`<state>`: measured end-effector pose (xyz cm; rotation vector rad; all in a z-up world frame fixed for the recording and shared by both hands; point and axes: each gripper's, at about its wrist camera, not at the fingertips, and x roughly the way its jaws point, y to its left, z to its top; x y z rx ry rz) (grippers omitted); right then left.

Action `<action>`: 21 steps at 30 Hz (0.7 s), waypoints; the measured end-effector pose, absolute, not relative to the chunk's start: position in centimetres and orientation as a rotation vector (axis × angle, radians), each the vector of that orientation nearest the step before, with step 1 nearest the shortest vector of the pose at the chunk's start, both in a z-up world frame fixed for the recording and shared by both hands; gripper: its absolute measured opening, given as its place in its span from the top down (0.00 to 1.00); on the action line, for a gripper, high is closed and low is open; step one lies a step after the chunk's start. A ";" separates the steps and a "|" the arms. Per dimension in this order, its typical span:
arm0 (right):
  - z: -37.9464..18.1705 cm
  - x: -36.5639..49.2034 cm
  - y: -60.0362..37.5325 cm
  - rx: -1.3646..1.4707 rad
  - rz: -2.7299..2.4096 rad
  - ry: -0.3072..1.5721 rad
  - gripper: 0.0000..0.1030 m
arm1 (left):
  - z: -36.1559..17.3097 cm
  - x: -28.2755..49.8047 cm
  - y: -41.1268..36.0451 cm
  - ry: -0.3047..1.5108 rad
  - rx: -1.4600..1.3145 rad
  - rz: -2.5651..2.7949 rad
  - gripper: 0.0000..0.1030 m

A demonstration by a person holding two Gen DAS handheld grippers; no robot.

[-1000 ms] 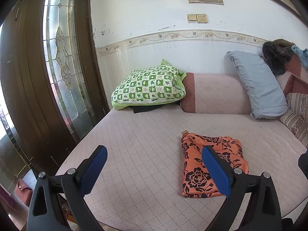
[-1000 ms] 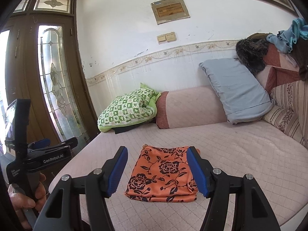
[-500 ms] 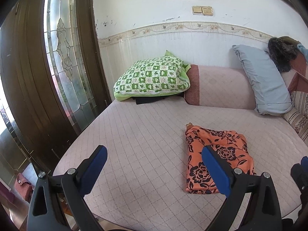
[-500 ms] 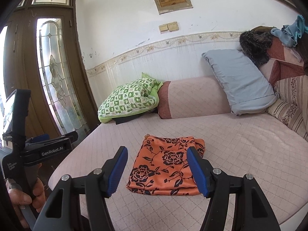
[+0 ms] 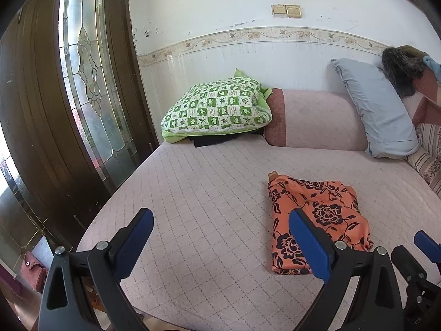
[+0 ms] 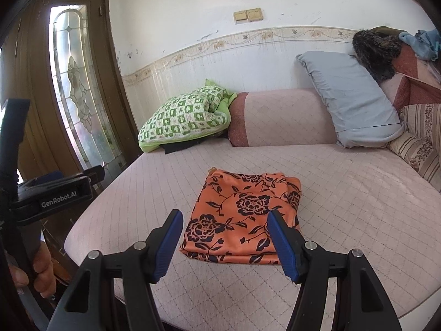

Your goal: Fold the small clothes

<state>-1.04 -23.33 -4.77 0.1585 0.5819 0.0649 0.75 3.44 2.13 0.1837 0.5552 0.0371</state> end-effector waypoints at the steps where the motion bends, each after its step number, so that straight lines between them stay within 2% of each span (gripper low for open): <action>1: -4.9 -1.0 -23.2 0.155 0.065 0.587 0.35 | 2.1 0.7 3.6 0.552 0.180 0.037 0.04; 21: -4.1 0.0 -19.9 0.072 0.102 0.601 0.35 | 1.4 0.8 5.1 0.572 0.162 -0.012 0.04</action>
